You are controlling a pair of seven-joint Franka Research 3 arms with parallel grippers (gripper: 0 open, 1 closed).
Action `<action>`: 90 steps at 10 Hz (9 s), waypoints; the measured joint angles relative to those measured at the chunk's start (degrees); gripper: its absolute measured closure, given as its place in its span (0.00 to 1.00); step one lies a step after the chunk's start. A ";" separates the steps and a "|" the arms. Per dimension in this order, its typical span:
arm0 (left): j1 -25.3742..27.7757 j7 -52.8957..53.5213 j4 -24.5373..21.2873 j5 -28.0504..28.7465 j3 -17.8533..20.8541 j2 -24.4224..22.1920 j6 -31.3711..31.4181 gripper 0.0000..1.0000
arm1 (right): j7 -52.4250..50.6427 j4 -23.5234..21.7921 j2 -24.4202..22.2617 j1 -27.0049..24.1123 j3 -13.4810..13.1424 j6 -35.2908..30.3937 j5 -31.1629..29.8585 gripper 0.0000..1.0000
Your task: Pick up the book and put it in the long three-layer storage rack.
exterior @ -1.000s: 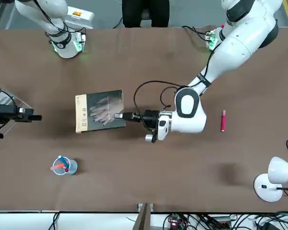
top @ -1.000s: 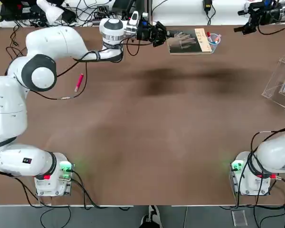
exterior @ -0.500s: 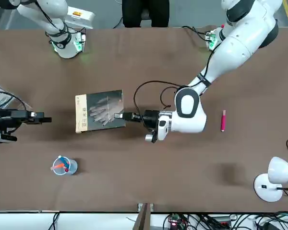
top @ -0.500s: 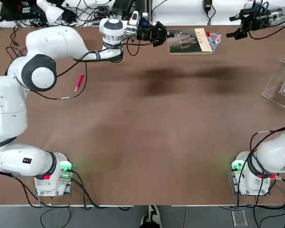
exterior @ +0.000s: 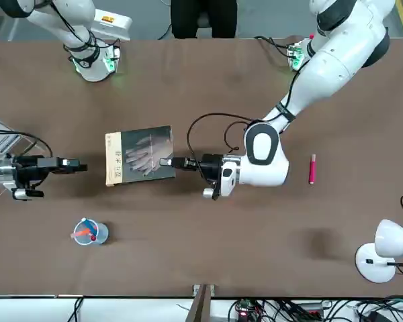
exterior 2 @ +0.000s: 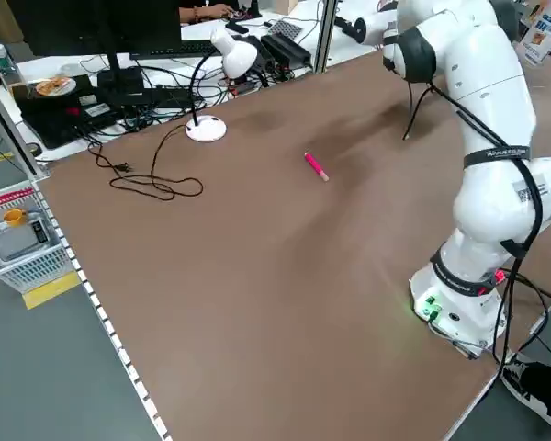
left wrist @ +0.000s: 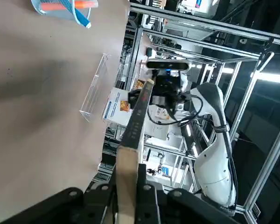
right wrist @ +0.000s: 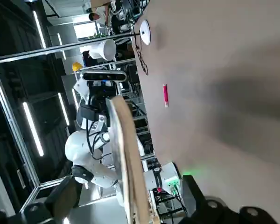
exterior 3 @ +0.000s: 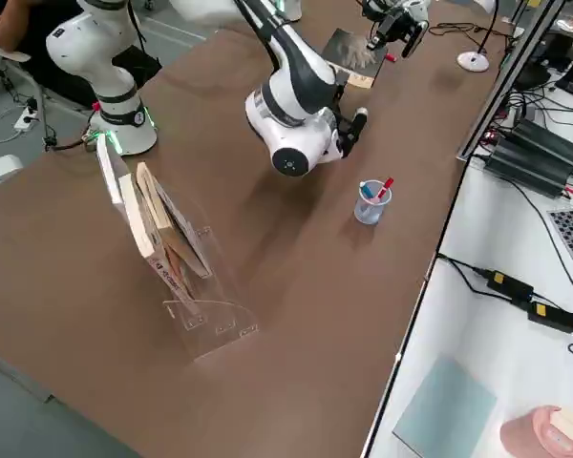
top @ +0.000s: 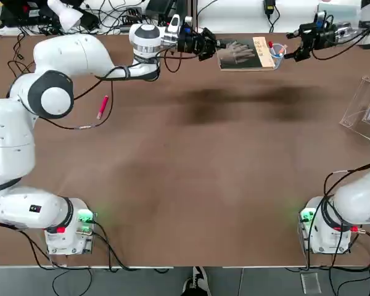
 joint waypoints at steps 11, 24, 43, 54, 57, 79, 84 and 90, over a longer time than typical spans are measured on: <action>-0.80 0.00 0.00 -2.40 -0.01 0.00 -0.03 0.99 | 2.25 -5.79 -1.20 0.46 6.42 0.89 5.33 0.00; -0.78 0.00 0.39 -2.40 0.02 0.00 -0.03 0.99 | 3.18 -10.56 -2.35 0.39 8.45 0.03 5.33 0.15; -0.76 -0.02 2.12 -2.41 -0.11 -0.74 3.83 0.11 | 13.36 -6.78 -3.76 -1.58 8.39 -2.61 5.35 0.85; 1.65 -21.94 2.78 48.98 0.12 -6.47 4.65 0.00 | 33.46 9.78 -7.54 -1.63 -3.68 -1.07 -16.55 0.85; 4.03 -24.72 2.75 60.79 0.23 -9.11 0.57 0.00 | 40.84 10.49 -7.54 -1.60 -6.15 -0.88 -20.15 0.85; 13.59 -21.96 -4.61 81.77 14.69 -28.42 -21.78 0.00 | 41.63 17.24 -8.46 -2.32 -16.22 -0.95 -48.97 0.85; 17.31 -17.87 -11.32 81.75 17.13 -33.98 -21.89 0.00 | 36.60 17.24 -8.45 -2.40 -17.21 1.23 -55.62 0.85; 19.88 -19.19 -15.08 80.96 17.16 -40.93 -29.22 0.00 | 33.25 17.11 -8.43 -2.68 -18.63 2.84 -59.31 0.85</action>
